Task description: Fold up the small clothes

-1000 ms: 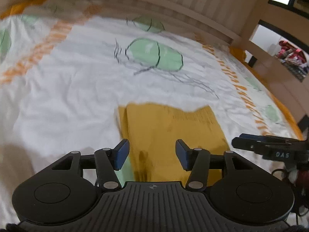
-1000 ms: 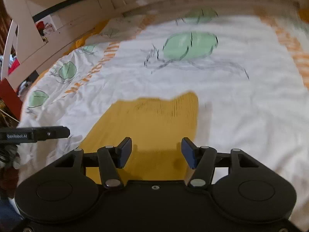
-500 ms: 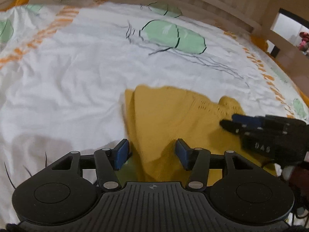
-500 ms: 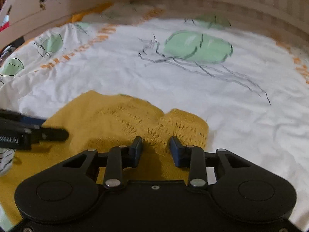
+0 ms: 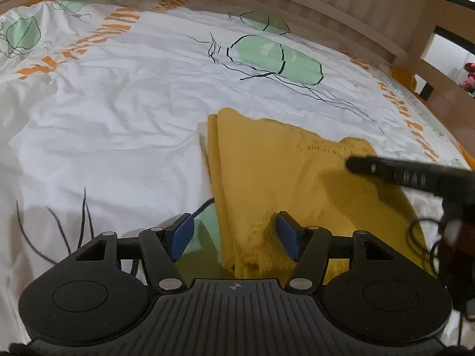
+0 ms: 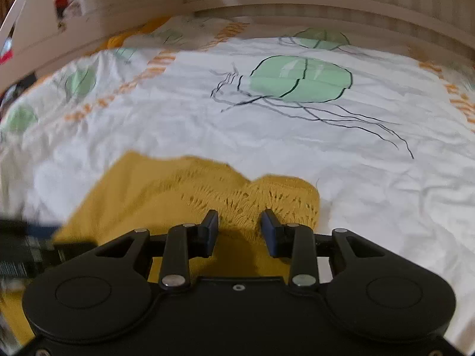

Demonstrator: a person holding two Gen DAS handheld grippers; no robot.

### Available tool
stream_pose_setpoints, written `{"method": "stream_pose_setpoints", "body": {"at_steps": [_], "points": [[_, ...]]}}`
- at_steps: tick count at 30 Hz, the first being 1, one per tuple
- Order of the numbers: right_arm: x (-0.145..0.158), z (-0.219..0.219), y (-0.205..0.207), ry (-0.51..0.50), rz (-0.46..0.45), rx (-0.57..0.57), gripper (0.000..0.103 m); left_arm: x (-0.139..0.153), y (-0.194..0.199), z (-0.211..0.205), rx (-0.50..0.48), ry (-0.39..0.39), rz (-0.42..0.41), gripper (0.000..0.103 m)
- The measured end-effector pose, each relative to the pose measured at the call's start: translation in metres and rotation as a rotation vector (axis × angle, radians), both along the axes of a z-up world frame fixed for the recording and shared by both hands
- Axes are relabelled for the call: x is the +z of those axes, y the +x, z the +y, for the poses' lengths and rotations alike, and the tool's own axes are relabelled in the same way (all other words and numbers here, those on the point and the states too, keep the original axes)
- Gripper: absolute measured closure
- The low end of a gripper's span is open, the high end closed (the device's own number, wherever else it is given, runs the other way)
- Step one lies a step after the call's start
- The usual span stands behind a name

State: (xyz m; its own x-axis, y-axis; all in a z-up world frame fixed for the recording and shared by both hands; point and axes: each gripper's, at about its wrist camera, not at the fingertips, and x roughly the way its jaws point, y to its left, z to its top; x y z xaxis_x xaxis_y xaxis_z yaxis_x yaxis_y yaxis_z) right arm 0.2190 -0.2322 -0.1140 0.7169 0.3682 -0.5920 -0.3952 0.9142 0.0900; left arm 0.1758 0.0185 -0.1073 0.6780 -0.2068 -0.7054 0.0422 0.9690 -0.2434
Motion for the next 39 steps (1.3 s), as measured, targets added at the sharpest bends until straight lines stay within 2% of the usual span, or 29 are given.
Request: {"method": "stream_pose_setpoints", "body": {"at_steps": [5,10,12,16,18,20,22,25,26,27,31,39], "points": [[-0.001,0.013,0.018,-0.03,0.027,-0.031,0.058,0.0,-0.012,-0.001,0.014,-0.001,-0.004,0.042],[-0.007,0.009,0.04,0.041,0.095,-0.096,0.056,0.0,-0.015,0.0,0.012,-0.002,-0.002,0.041],[-0.004,0.004,0.038,0.064,0.098,-0.105,0.052,0.001,-0.014,0.0,0.005,0.001,0.0,0.04],[0.01,-0.006,0.019,0.086,0.055,-0.114,0.022,0.004,-0.015,-0.001,0.001,0.021,0.004,0.034],[0.016,-0.011,0.006,0.089,0.036,-0.119,0.018,0.005,-0.016,-0.001,-0.005,0.025,0.005,0.029],[0.021,-0.017,-0.008,0.083,0.019,-0.125,0.007,0.005,-0.018,-0.001,-0.015,0.028,0.01,0.026],[0.022,-0.021,-0.023,0.08,0.012,-0.13,0.0,0.007,-0.02,-0.003,-0.022,0.045,0.011,0.022],[0.023,-0.028,-0.044,0.093,0.007,-0.146,0.0,0.014,-0.028,-0.007,-0.016,0.09,-0.013,0.011],[0.023,-0.03,-0.05,0.098,0.008,-0.153,0.0,0.018,-0.031,-0.009,-0.017,0.102,-0.024,0.003],[0.024,-0.032,-0.057,0.104,0.006,-0.162,0.0,0.022,-0.034,-0.01,-0.02,0.112,-0.039,0.001],[0.025,-0.038,-0.081,0.127,0.002,-0.197,0.0,0.04,-0.05,-0.016,-0.021,0.157,-0.095,0.001],[0.032,-0.043,-0.119,0.155,0.018,-0.279,0.0,0.064,-0.079,-0.016,-0.012,0.158,-0.129,0.001]]}}
